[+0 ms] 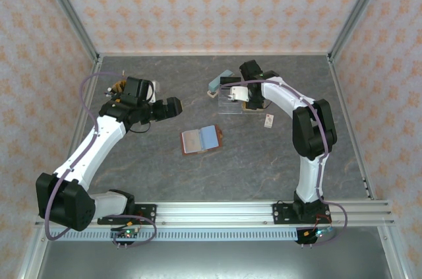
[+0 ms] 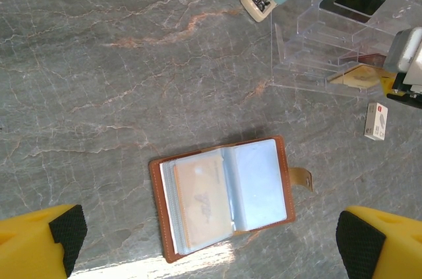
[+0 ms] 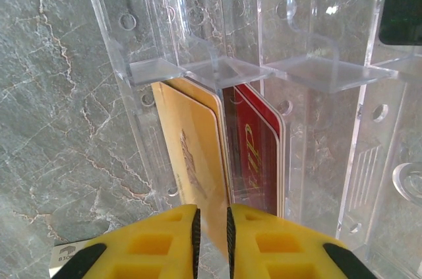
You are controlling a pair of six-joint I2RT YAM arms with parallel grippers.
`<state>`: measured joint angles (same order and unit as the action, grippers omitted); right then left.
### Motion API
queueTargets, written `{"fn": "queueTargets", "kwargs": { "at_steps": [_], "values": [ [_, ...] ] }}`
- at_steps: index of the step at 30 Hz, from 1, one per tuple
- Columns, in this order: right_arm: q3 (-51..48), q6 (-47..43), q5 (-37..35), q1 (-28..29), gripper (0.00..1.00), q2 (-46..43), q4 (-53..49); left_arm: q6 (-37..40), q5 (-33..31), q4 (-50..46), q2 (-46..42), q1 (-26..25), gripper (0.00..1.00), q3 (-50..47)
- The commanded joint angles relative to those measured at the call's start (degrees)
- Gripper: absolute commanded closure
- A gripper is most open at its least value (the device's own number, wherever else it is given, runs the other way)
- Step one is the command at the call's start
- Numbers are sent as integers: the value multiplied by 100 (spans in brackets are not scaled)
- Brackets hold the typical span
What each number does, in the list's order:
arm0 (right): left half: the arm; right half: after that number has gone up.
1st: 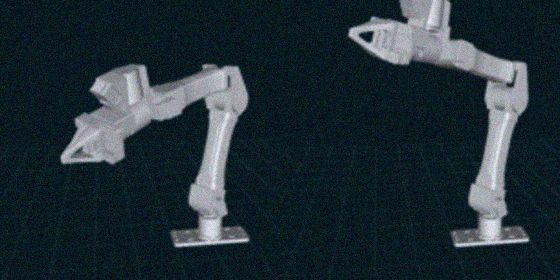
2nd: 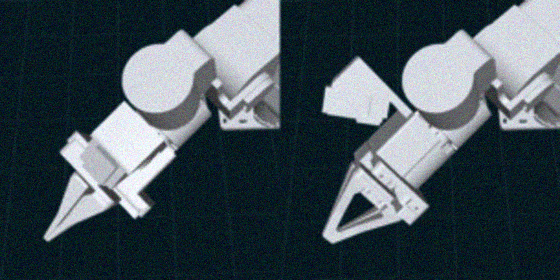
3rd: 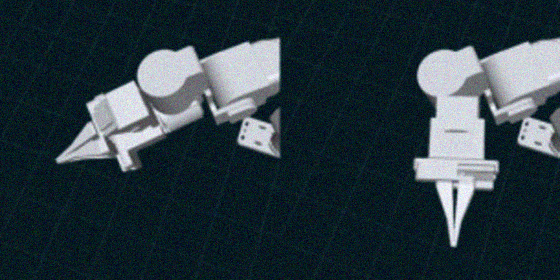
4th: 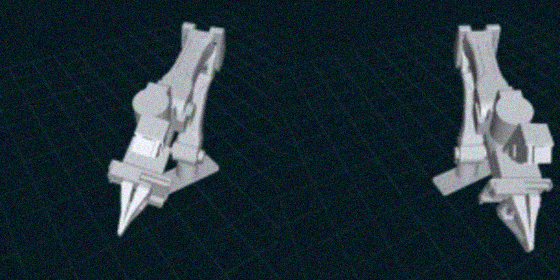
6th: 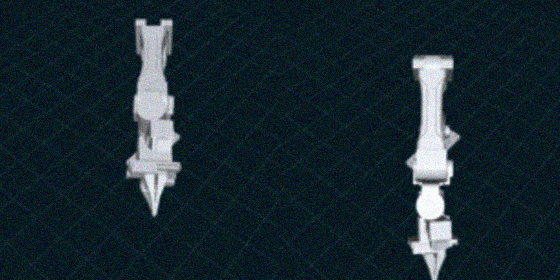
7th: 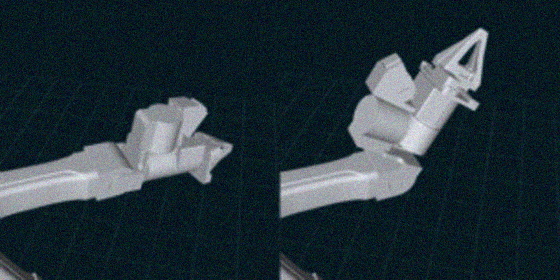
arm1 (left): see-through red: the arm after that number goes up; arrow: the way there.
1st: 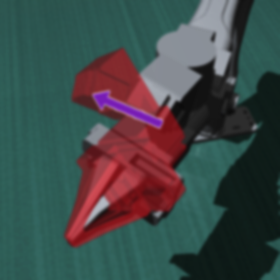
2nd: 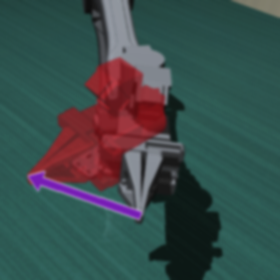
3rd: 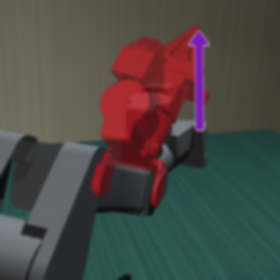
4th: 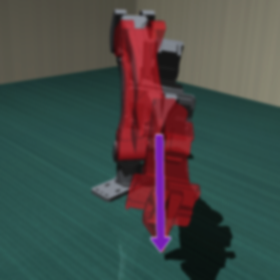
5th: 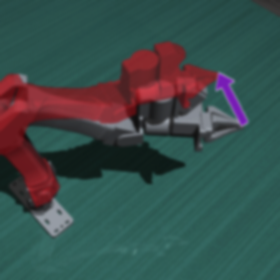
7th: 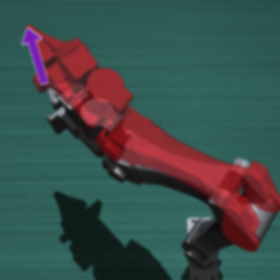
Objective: Take the credit cards out of the card holder
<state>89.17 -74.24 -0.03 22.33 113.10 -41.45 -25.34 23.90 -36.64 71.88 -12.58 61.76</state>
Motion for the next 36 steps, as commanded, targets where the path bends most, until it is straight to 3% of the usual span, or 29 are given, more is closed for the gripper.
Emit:
{"fn": "queueTargets", "kwargs": {
  "at_steps": [1, 14, 24, 31, 36],
  "values": [
    [-88, 12, -36, -51, 80, -186, 64, 152, 80, 33, 12, 63, 0, -50],
    [-27, 247, -146, -63, 71, -261, 95, 157, 80, 31, 11, 58, 0, -47],
    [-105, 564, -129, -70, 56, -493, 191, 144, 80, 17, 2, 61, 0, -49],
    [-444, 1114, 246, -71, 56, -1079, 124, 120, 80, 17, 2, 65, 0, -58],
    [-552, 2245, 752, -30, 60, -1721, -51, 0, -58, 16, 47, 58, 0, -101]
  ]
}}
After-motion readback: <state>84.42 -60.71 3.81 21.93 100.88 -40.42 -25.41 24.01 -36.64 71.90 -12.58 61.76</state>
